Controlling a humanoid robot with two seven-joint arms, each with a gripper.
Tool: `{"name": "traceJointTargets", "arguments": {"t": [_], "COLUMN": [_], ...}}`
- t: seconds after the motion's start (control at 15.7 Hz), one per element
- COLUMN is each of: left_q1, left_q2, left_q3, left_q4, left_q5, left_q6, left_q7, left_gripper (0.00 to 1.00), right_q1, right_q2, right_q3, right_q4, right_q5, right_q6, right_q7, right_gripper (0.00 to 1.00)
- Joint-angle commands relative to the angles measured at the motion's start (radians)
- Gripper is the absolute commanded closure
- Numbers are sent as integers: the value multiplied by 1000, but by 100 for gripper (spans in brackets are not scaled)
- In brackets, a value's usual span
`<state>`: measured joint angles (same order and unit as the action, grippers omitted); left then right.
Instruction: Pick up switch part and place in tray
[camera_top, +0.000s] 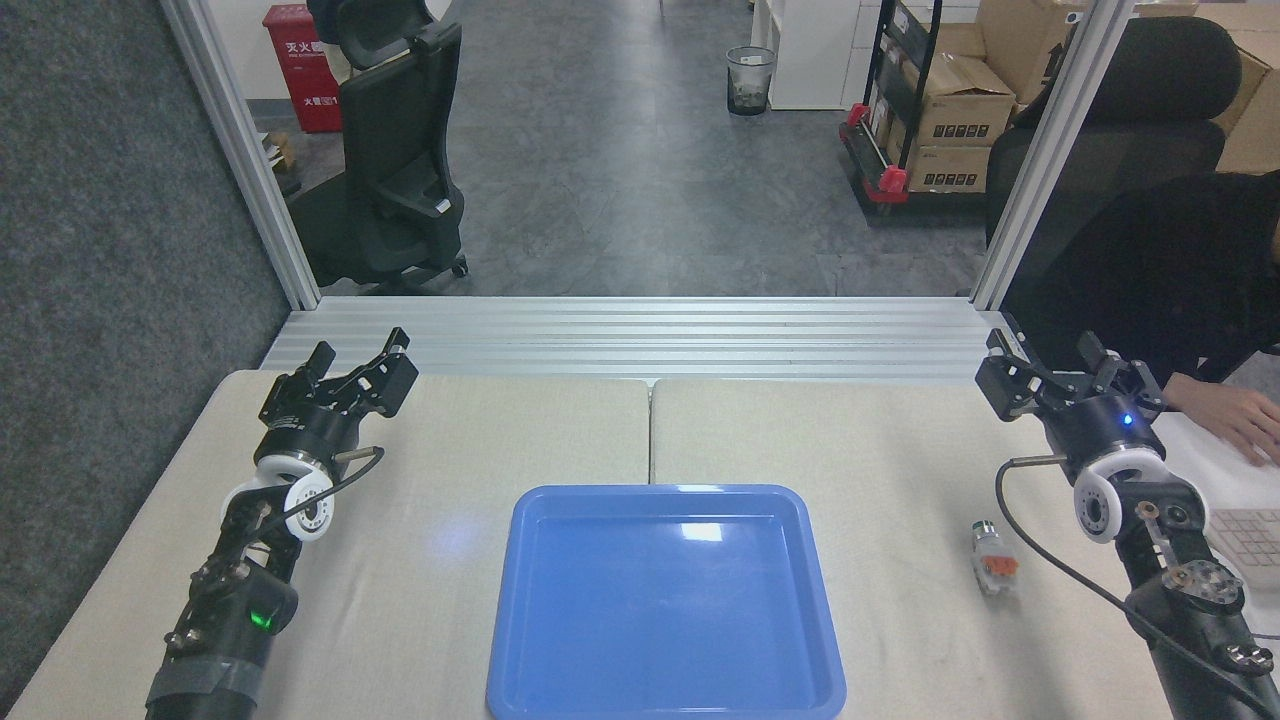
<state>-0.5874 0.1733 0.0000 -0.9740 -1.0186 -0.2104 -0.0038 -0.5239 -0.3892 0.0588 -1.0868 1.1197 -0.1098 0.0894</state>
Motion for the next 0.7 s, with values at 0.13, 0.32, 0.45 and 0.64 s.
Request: {"name": "traceJointTargets", "arguments": {"t": [0.13,0.32,0.45,0.64], "left_q1": [-2,-2,-2,-2], "left_q2": [-2,-2,0,-2], "left_q3": [-23,-23,-23,-23], "left_q4": [8,6,6,6], "left_q5": [3,6,6,6], "left_q6": [0,0,0,0], "left_q7": [-1,-1,-1,-1], "left_gripper": [0,0,0,0], "right_q1": [-47,-45,-39,-28], "right_q2": [36,27,32,36], "right_q3": [15,9,7,4], "right_q4": [-2,-11,-36,-39], "right_q5": [6,5,0,-1], "right_q6": [10,48,64,62], "right_q7": [3,3,3,48], "right_gripper": [2,2,2,2]}}
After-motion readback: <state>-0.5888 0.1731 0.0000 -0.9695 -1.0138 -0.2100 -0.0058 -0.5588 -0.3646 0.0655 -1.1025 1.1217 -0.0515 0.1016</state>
